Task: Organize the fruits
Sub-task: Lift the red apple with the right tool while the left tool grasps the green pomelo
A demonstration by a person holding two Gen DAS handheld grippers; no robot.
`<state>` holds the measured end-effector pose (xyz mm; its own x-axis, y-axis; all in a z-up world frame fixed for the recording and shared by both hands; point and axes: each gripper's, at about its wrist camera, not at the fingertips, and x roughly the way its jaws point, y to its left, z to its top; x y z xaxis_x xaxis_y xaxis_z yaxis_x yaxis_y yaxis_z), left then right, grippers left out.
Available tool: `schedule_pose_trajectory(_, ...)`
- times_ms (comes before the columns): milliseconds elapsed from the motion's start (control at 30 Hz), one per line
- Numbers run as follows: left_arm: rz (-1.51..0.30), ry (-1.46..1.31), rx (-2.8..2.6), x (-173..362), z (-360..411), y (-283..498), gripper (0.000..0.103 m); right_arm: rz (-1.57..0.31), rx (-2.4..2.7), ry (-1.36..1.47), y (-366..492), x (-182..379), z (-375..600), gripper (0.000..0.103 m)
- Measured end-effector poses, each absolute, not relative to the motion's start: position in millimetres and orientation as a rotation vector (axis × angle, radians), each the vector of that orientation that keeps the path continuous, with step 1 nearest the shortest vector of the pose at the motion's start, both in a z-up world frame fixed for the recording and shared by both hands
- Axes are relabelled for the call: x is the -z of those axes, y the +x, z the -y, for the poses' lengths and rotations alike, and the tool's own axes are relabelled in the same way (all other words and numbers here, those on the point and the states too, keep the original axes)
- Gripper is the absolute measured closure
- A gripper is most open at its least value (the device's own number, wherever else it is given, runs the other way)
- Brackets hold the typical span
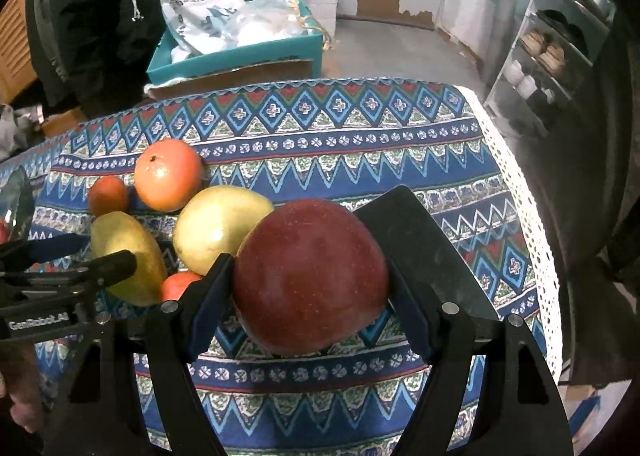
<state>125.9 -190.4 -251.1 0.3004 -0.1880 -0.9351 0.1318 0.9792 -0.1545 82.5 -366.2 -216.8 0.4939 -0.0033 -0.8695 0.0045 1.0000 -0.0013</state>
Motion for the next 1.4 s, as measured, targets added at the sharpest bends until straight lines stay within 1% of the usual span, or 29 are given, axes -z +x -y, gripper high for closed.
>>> schedule_pose_trajectory(267, -1.278, -0.132, 0.234, 270, 188, 133, 0.018, -1.064, 0.002, 0.004, 88, 220, 366, 0.027)
schedule_pose_trajectory(400, -1.276, -0.171, 0.289, 272, 190, 130, 0.035, -1.068, -0.003, -0.004, 89, 222, 363, 0.027)
schedule_pose_trajectory(700, -1.253, -0.077, 0.273, 266, 194, 124, 0.035, -1.056, -0.016, -0.028, 89, 220, 355, 0.027)
schedule_pose_trajectory(900, -1.206, -0.037, 0.235, 255, 181, 120, 0.035, -1.032, -0.018, -0.037, 88, 212, 352, 0.027)
schedule_pose_trajectory(1400, -1.051, 0.020, 0.203, 191, 154, 95, 0.035, -0.924, -0.042, -0.048, 82, 170, 335, 0.027)
